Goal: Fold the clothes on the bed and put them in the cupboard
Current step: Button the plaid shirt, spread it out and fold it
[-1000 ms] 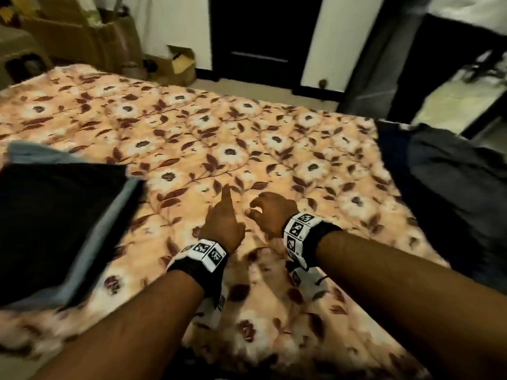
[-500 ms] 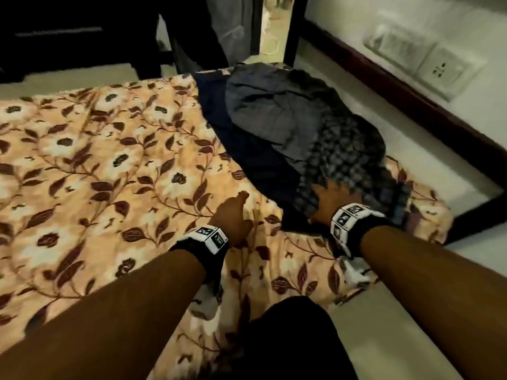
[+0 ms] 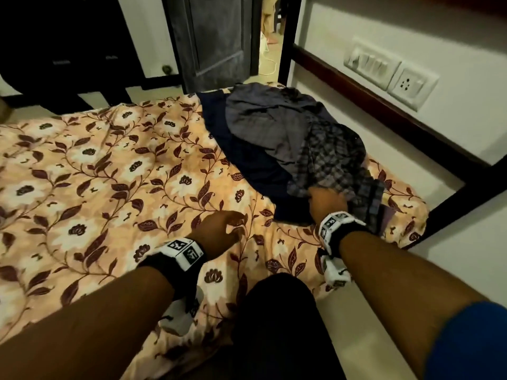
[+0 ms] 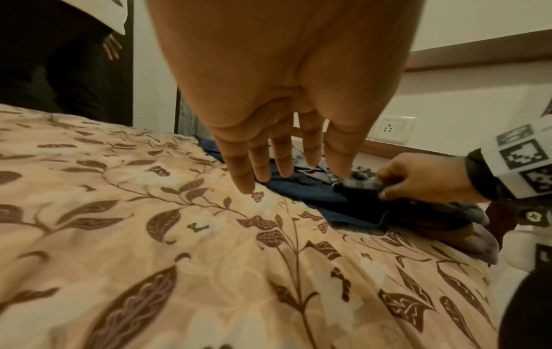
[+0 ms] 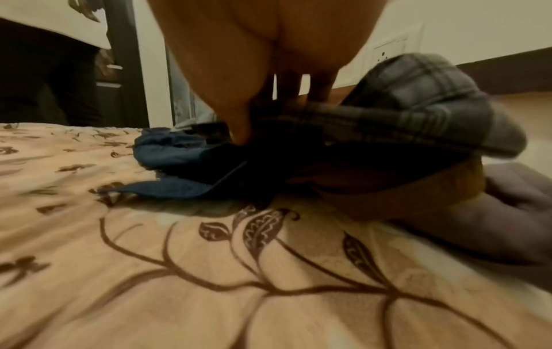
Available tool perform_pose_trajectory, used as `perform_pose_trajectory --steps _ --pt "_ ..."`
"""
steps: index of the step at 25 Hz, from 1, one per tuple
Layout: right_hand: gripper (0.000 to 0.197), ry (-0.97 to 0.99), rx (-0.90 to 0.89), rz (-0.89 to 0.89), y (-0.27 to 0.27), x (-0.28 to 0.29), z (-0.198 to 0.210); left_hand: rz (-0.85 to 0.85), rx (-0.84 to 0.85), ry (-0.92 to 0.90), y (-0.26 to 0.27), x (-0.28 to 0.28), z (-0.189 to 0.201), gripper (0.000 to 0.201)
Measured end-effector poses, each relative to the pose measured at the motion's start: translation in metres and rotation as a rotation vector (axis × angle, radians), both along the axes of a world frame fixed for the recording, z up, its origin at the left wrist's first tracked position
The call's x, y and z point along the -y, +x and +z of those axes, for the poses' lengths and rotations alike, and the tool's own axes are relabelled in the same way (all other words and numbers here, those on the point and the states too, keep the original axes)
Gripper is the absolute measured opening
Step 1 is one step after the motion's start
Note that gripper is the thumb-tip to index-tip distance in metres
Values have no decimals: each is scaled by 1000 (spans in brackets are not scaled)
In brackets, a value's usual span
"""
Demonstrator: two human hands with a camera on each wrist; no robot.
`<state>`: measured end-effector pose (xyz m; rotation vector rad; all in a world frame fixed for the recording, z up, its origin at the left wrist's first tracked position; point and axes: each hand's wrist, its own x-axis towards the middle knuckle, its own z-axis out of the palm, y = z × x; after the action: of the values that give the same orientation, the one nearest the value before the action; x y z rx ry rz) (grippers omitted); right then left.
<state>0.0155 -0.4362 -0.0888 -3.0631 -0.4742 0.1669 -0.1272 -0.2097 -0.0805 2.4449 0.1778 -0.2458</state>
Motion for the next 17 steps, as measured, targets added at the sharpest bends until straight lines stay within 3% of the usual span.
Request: perform_pose_trajectory --steps 2,4,5,7,9,11,13,14,17 --pt "18 251 -82 167 -29 -32 34 41 53 3 -25 -10 14 61" --pt "16 356 -312 519 -74 -70 75 69 210 -77 -51 -15 37 78" --pt "9 370 -389 684 -103 -87 94 75 308 -141 -70 -19 53 75" --pt "10 440 -485 865 -155 -105 132 36 448 -177 -117 -36 83 46" --pt "16 507 -509 945 -185 -106 151 77 516 -154 -173 -56 107 36" --pt "25 385 -411 995 -193 -107 141 161 569 -152 -229 -66 134 16" --pt "26 264 -298 934 -198 -112 124 215 656 -203 -274 -60 157 10" --pt "23 291 -261 906 -208 -118 118 244 703 -229 -297 -50 170 15" --pt "18 622 -162 898 -231 -134 116 385 877 -323 -352 -42 193 19"
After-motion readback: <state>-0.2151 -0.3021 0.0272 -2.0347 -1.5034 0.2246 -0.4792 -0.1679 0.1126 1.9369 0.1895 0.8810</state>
